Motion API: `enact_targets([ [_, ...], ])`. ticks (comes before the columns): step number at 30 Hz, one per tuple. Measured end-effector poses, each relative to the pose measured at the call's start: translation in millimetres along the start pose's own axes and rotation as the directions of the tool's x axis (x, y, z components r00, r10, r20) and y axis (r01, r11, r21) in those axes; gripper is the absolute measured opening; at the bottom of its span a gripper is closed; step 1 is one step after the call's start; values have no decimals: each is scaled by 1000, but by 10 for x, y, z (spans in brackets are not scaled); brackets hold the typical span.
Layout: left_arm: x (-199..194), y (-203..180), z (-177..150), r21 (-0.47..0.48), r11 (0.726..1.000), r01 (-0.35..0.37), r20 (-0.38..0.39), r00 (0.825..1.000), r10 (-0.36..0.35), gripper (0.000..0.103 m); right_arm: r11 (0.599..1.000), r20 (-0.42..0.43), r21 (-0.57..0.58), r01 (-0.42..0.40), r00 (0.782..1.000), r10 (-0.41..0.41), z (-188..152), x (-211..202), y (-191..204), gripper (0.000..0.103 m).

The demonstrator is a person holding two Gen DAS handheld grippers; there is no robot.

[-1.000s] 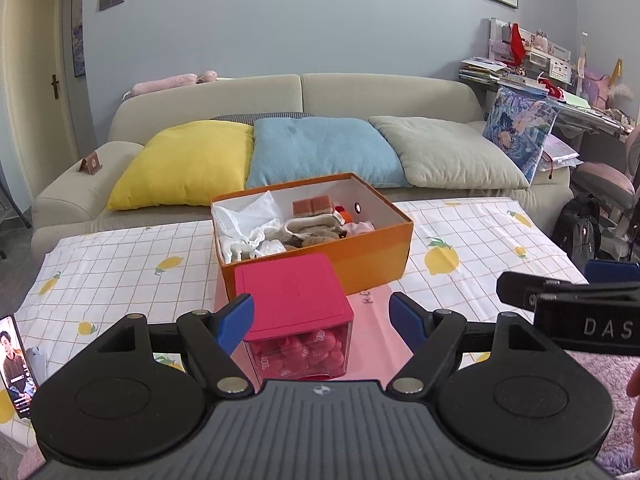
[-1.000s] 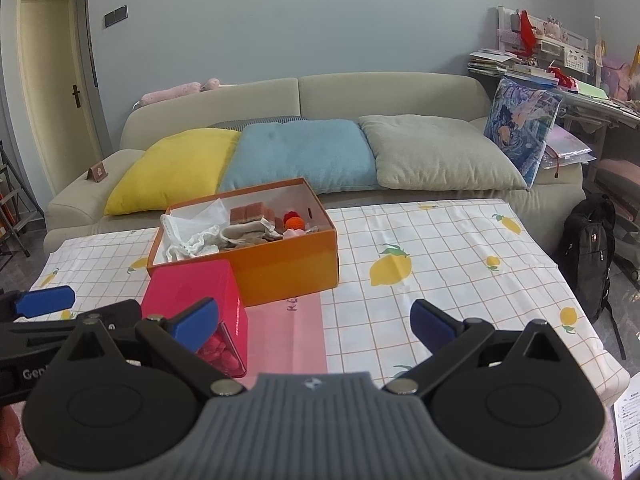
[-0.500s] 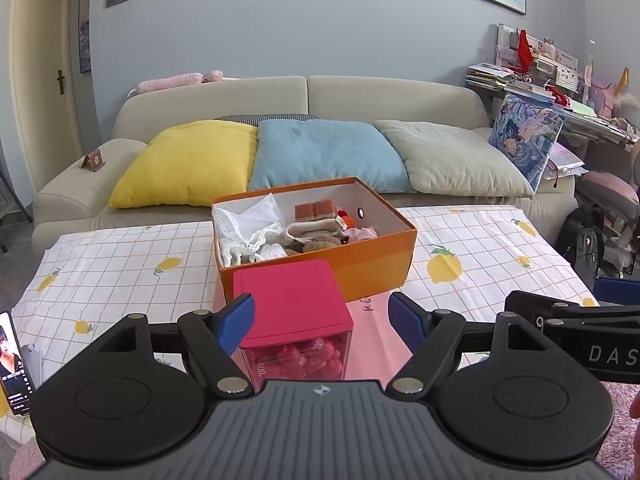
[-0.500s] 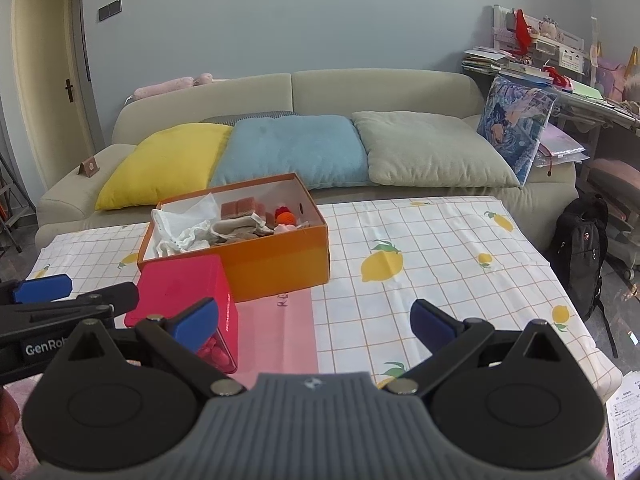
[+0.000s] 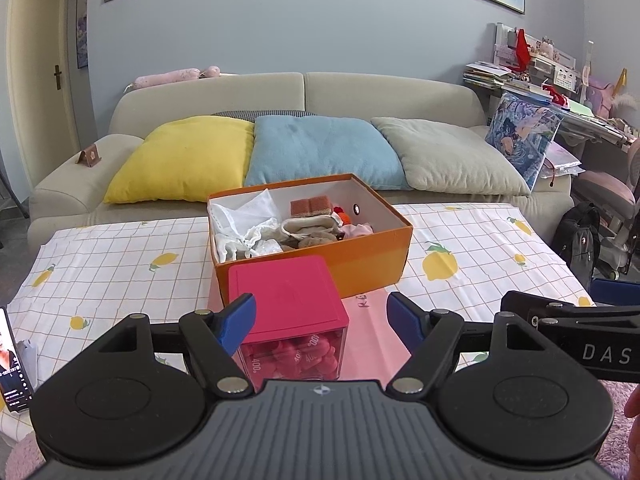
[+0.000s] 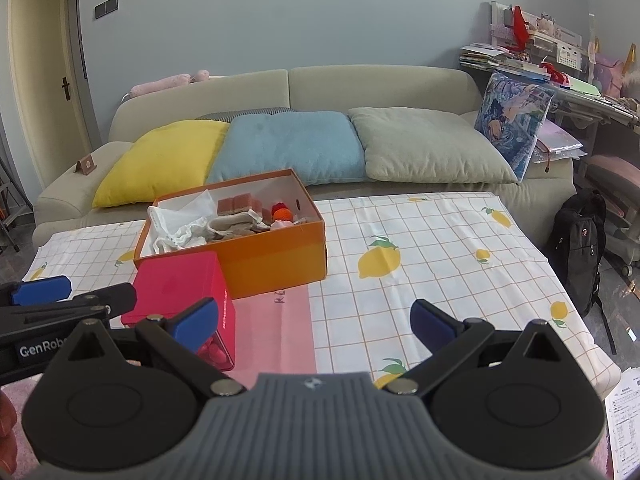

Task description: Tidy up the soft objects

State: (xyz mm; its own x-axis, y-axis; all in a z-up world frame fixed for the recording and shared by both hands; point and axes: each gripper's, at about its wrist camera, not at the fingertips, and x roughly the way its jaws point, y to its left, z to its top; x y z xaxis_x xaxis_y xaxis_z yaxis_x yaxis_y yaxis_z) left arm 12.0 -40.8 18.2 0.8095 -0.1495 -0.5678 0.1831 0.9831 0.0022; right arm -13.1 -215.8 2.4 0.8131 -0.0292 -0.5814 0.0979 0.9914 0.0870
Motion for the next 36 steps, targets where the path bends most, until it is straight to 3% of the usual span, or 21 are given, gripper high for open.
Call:
enact_targets([
  [36, -29, -18, -10, -4, 1000, 11, 4, 1000, -11, 87, 1000, -13, 1, -3, 1000, 3, -25, 26, -39, 100],
])
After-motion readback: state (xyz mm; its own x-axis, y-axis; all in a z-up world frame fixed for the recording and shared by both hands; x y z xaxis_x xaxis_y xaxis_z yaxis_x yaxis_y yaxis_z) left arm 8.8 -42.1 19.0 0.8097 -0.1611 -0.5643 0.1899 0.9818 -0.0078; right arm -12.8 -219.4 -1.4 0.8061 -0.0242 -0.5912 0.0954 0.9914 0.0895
